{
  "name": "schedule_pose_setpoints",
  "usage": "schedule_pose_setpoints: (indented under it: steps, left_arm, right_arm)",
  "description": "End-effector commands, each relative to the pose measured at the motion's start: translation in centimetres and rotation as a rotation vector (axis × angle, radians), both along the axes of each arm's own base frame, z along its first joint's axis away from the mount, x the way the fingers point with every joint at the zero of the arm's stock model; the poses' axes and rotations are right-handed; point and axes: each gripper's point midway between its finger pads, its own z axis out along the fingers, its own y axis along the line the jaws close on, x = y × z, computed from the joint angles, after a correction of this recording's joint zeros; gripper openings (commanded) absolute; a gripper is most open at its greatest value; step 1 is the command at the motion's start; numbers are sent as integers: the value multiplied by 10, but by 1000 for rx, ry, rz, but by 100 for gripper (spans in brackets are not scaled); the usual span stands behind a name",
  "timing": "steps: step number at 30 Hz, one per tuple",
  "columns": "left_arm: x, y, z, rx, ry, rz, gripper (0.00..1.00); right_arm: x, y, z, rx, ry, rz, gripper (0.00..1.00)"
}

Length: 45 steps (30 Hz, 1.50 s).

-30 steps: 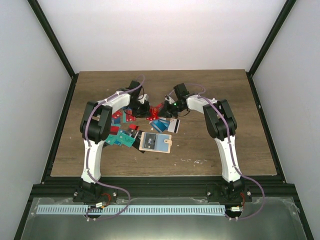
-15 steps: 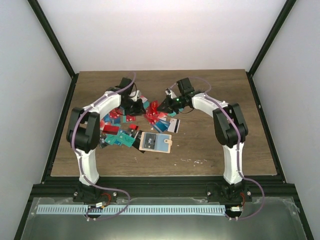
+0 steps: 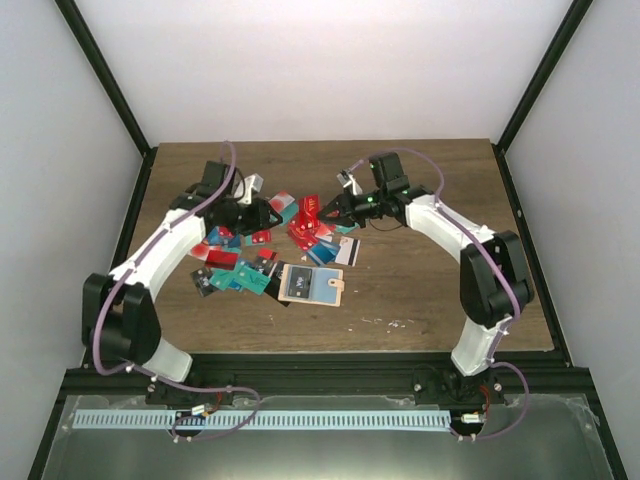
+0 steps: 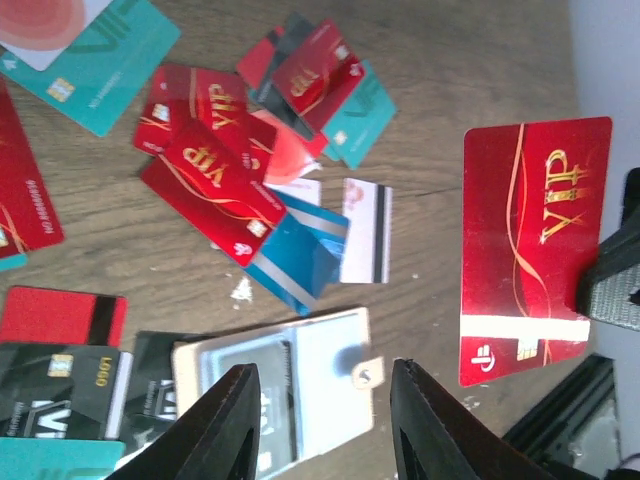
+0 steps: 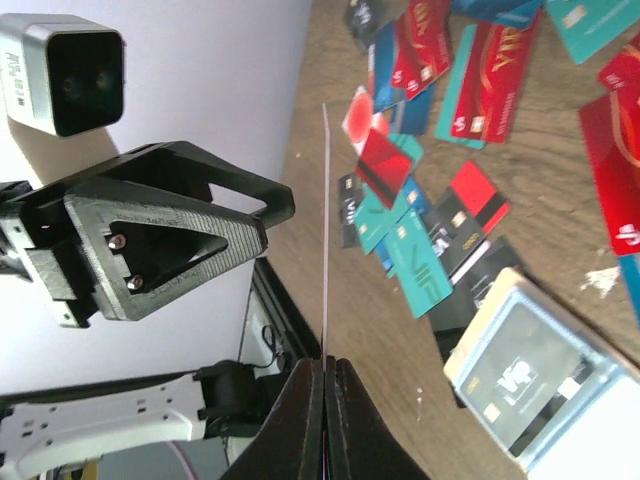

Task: Put the credit cards into the card holder
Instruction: Pick up the credit card from the center of the board, then insert the credit card into the card holder.

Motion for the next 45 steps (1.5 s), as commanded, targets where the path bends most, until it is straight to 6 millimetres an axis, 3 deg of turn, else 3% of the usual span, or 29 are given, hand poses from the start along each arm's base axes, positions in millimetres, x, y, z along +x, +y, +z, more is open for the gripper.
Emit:
schedule_pose_setpoints:
  steps: [1,7,14,23,28,34,40,44,45]
  left_arm:
    - [-18,-9,33,-125,-95,-41,40]
    - [-48,-16,70,-287,-184,-76,48]
    - [-76,-24,105,-459,-257,-132,49]
    - [-98,-34,142,-640,-315,-236,48]
    - [-99,-38,149,-681,-317,-264,48]
    - [-98,-46,148,-699,-295,-283,36]
    - [-96,-50,147,-695,-297,-278,6]
    - [-94,-51,146,-690,-297,-269,4]
    - [-94,-51,144,-684,-295,-267,4]
  right_arm:
    - [-25,-3,32,82,-54,65,1]
    - [-54,-9,63,174,-98,128,1]
    - [-82,-14,102,300,-159,197,1]
    - [-97,-16,118,356,-170,215,1]
    - [-102,-9,125,372,-179,231,1]
    - [-108,1,127,382,-181,245,1]
    - [-111,6,127,384,-178,245,1]
    - [-112,6,124,377,-169,247,2]
    - [-111,6,121,365,-164,240,9]
